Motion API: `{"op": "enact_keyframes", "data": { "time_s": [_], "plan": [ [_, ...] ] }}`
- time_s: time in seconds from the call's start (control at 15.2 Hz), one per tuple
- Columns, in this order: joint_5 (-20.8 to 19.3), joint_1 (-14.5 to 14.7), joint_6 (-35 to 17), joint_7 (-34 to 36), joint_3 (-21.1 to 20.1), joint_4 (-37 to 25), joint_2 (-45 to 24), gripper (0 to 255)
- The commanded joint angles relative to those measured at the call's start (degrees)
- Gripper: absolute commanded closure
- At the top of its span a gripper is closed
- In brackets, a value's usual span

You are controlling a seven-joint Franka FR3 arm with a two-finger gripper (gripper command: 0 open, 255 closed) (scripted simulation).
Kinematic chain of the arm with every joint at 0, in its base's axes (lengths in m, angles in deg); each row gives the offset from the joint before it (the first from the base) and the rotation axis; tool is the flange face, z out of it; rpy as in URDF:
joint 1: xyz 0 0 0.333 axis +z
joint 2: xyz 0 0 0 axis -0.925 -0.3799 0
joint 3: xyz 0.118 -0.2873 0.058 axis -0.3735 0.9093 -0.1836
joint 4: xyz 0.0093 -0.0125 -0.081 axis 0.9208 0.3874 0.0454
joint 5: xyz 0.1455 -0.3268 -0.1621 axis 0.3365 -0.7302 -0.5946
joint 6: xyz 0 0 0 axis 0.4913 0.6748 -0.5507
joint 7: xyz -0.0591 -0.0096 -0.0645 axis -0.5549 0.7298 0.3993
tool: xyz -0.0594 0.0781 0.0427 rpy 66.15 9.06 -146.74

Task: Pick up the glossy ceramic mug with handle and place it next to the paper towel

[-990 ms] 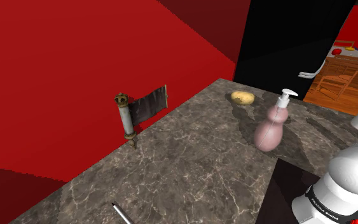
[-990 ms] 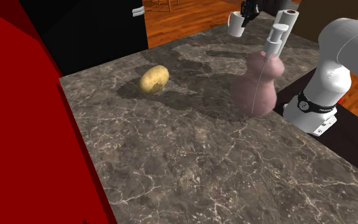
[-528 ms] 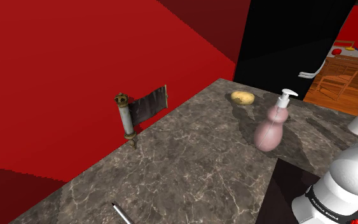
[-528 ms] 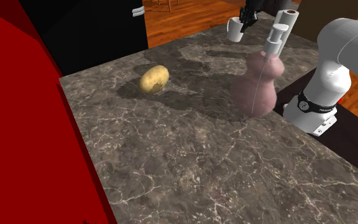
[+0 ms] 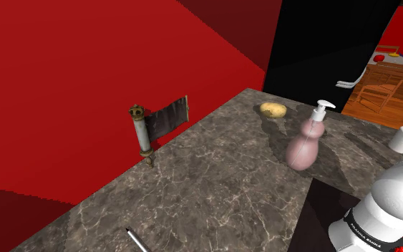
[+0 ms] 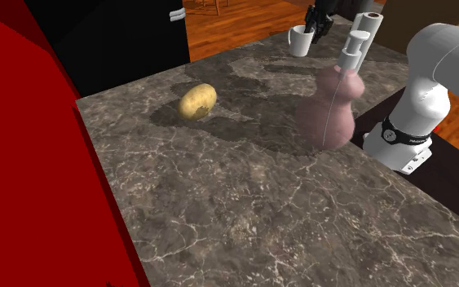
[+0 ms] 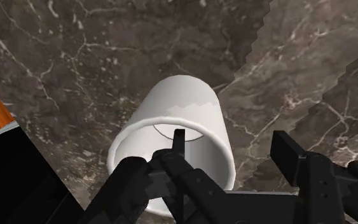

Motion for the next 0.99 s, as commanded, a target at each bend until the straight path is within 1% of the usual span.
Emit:
{"op": "enact_keyframes", "data": {
  "time_s": [0.0, 0.2, 0.33, 0.46, 0.92],
  "plan": [
    [0.00, 0.00, 0.00, 0.00, 0.00, 0.00, 0.00, 0],
    [0.00, 0.00, 0.00, 0.00, 0.00, 0.00, 0.00, 0],
    [0.19, -3.79, 4.35, 0.13, -4.92, -1.34, 2.03, 0],
    [0.44, -6.29, 8.20, 0.22, -8.56, -2.80, 3.77, 0],
    [0.41, -6.27, 8.21, 0.24, -8.55, -2.81, 3.80, 0]
  ]
}}
